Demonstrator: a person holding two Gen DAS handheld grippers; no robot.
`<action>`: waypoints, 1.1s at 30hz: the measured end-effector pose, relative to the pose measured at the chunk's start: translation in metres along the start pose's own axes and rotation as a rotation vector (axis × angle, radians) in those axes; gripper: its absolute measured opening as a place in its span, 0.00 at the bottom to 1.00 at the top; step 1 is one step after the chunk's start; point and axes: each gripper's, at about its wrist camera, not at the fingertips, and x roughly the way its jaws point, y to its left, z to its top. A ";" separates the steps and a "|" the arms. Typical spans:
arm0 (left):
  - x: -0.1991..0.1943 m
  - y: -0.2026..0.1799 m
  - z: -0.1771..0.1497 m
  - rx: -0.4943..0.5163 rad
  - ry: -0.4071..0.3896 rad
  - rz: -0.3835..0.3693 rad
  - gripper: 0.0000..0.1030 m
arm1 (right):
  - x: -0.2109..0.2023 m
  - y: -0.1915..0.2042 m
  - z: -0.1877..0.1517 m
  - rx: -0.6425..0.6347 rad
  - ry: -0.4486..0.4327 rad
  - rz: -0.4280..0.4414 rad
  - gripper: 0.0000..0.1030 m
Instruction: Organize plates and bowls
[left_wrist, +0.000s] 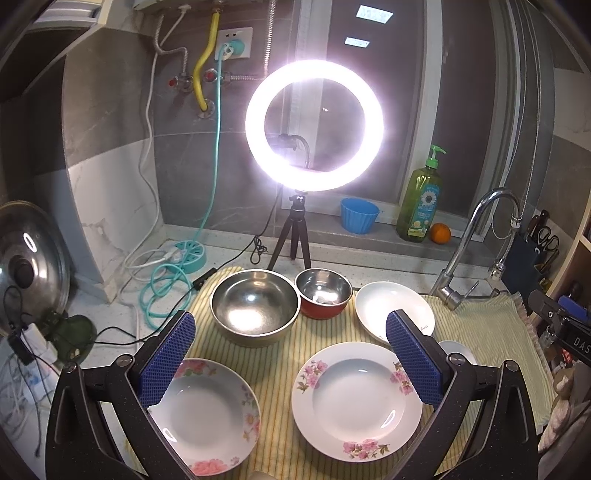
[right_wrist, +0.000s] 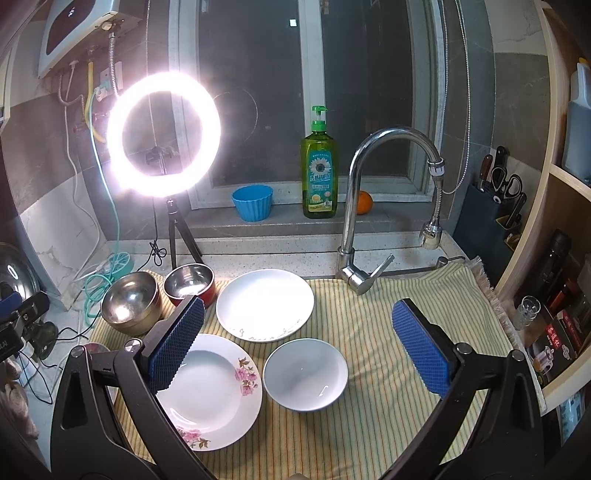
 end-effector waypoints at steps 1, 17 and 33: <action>0.000 0.000 0.000 0.001 -0.001 0.000 0.99 | 0.001 -0.001 0.000 -0.001 0.001 -0.001 1.00; -0.003 -0.001 -0.002 0.003 -0.002 -0.003 0.99 | -0.002 0.001 0.000 -0.002 -0.001 -0.001 1.00; 0.002 -0.002 0.000 0.005 0.007 -0.011 0.99 | -0.002 0.003 -0.001 -0.004 0.000 -0.002 1.00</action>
